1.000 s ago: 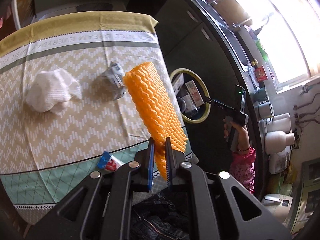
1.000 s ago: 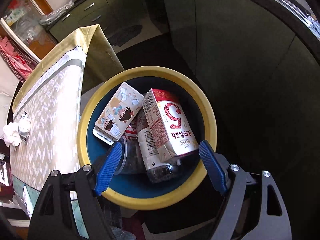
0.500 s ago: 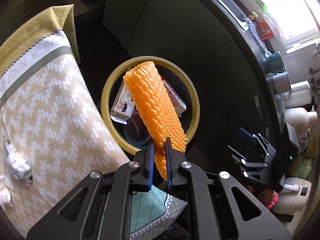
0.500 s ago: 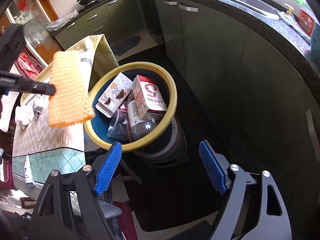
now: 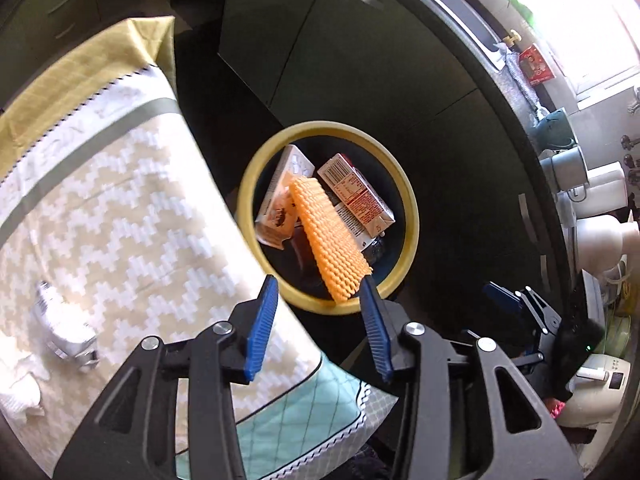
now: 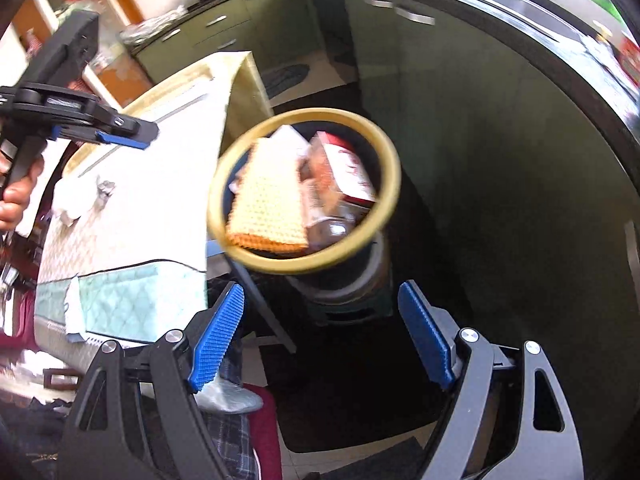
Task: Collect trash
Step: 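Open right tool over the bin while left carries the foam net there and releases it, then grasp the silver snack wrapper with right tool while left grasps the white paper towel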
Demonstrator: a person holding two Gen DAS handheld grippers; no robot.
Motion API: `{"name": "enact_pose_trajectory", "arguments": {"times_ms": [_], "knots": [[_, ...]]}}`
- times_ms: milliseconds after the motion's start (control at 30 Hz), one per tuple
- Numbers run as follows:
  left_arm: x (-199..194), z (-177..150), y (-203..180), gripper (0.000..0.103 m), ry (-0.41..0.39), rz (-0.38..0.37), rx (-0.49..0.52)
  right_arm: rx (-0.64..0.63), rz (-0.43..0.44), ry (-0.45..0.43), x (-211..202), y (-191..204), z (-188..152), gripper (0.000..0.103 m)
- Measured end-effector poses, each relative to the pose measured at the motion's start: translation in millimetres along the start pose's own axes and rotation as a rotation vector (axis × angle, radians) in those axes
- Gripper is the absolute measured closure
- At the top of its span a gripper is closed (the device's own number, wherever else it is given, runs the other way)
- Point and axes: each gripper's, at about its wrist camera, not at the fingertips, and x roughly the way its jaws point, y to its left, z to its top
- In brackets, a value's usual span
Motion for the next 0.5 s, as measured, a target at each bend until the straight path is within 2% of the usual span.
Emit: {"name": "enact_pose_trajectory", "arguments": {"times_ms": [167,267,367,500], "knots": [[-88,-70,44,0.056,-0.102,0.059,-0.034,-0.160,0.118,0.037,14,74,8,0.027],[-130,-118,73,0.052,-0.154,0.110,-0.071,-0.278,0.164,0.066,28,131,14,0.035],[-157,-161,105,0.051,-0.179,0.141,-0.135,-0.362,0.192,0.085,46,183,28,0.042],[-182,-208,150,0.051,-0.218,0.161,-0.223,-0.428,0.242,0.103,73,249,59,0.044]]}}
